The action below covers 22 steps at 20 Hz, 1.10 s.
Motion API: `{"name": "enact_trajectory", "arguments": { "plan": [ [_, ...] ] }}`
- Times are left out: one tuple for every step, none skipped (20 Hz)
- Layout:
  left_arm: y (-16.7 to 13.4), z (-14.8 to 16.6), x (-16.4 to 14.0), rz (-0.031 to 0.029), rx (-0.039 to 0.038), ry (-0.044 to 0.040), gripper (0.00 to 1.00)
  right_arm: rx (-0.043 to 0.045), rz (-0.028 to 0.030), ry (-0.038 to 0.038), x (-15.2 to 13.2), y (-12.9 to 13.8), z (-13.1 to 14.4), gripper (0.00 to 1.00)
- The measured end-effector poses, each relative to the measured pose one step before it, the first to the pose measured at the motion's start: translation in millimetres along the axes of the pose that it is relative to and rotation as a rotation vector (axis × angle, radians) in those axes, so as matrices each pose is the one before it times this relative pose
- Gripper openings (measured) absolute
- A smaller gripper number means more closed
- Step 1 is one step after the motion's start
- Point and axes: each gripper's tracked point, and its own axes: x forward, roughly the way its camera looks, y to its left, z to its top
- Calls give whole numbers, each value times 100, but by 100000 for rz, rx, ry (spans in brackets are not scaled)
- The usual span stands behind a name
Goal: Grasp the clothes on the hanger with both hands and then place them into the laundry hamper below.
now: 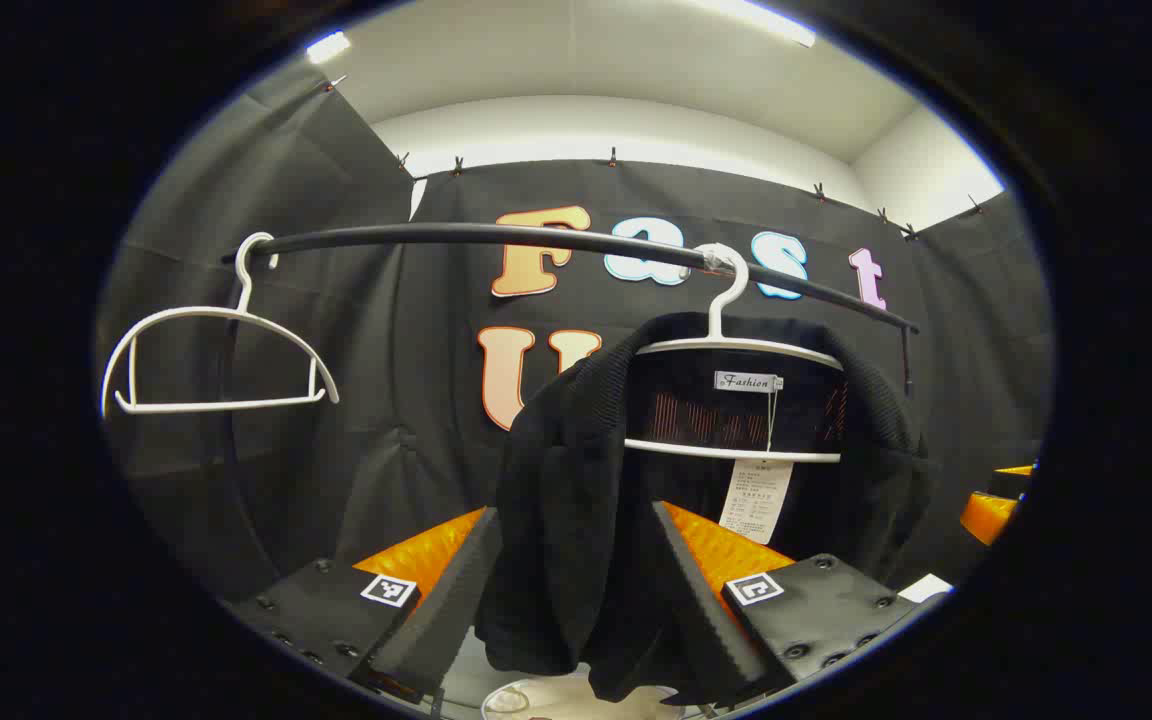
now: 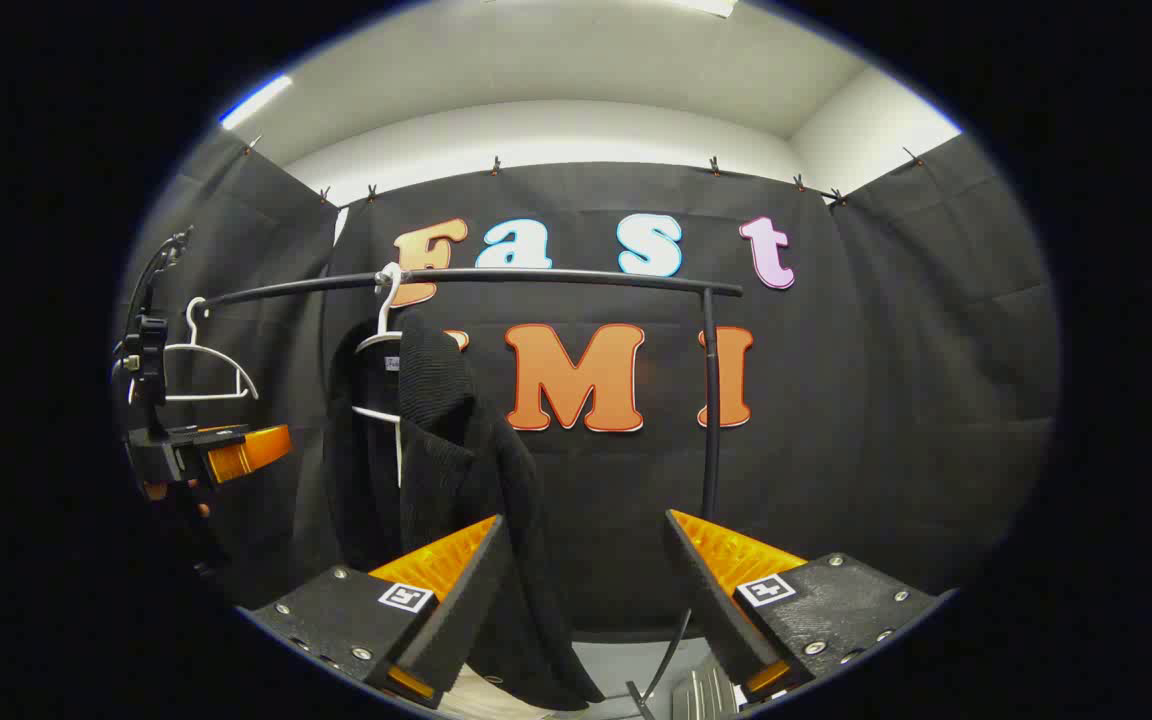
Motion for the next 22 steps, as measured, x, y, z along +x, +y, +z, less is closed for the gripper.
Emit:
{"name": "enact_trajectory", "arguments": {
  "plan": [
    [-126, 71, 5, -112, 420, -184, 93, -150, 139, 150, 32, 32, -95, 95],
    [-281, 26, -33, -412, 224, -313, 93, -251, 367, 11, -26, 94, 7, 95],
    [-184, 63, 26, -420, 5, -253, 93, -396, 97, -33, -8, -35, 52, 95],
    [-239, -57, -8, -550, -142, 15, 93, -260, 92, 107, 111, -73, -57, 95],
    [-189, -34, -92, -287, -290, 36, 93, -5, 43, 137, -3, 6, -56, 95],
    [-146, -72, 0, -263, -191, 108, 93, 120, 70, 177, -13, 15, -54, 95],
    [23, 43, -66, 111, 40, 35, 93, 113, 9, 138, 45, -89, -28, 100],
    [121, 33, -40, 246, 139, -80, 93, 25, -1, 144, -54, 25, -107, 100],
    [101, 98, -5, 355, 31, -83, 93, -73, 70, 159, -113, 52, -52, 100],
    [112, 6, -54, 306, -112, 78, 93, -43, 136, 193, -57, 73, -11, 100],
    [3, -6, -53, 284, -225, -12, 93, 11, 250, 131, 14, 132, -72, 100],
    [48, 50, 30, 205, -211, -70, 93, 29, 329, 156, -34, 223, -73, 100],
    [-46, 99, -56, 96, 4, -40, 93, 67, 397, 137, -136, 183, -81, 100],
    [-4, -64, -106, -63, 267, 9, 93, 166, 398, 91, -128, 214, -28, 100],
    [-39, -8, -77, -33, 429, 71, 93, 273, 505, 360, 68, 256, -144, 100],
    [-55, -67, 12, -71, 459, 110, 93, 400, 721, 584, 57, 304, -259, 100],
    [-36, -106, -41, -52, 402, 244, 93, 462, 829, 711, -2, 429, -232, 100],
    [-108, -219, -40, -102, 226, 219, 93, 395, 899, 606, -48, 412, -186, 100],
    [-69, -193, 37, -236, 79, 317, 94, 156, 826, 474, 60, 474, -71, 100],
    [29, -201, -5, -200, 69, 262, 95, -10, 664, 489, 145, 341, -197, 100],
    [59, -239, 175, -147, 86, 375, 96, 73, 906, 639, 134, 447, -298, 95],
    [-23, -314, 224, -280, -9, 312, 97, 338, 1044, 644, 132, 608, -273, 95]
  ]
}}
